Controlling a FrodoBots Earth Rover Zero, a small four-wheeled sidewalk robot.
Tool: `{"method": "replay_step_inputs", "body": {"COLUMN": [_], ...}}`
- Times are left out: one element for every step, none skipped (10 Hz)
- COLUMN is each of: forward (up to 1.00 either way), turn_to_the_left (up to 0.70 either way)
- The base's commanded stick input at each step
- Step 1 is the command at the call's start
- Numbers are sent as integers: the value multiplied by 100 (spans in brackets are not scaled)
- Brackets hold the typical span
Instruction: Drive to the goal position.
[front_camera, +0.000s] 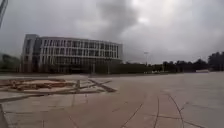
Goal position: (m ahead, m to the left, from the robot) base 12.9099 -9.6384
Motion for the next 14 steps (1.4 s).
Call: {"method": "replay_step_inputs", "body": {"forward": [70,70,70,70,70,70,70,70,70,70,70,70,70,70], "turn_to_the_left": [-35,-35,-35,-35,-35,-35,-35,-35,-35,-32,-13,0,0,0]}}
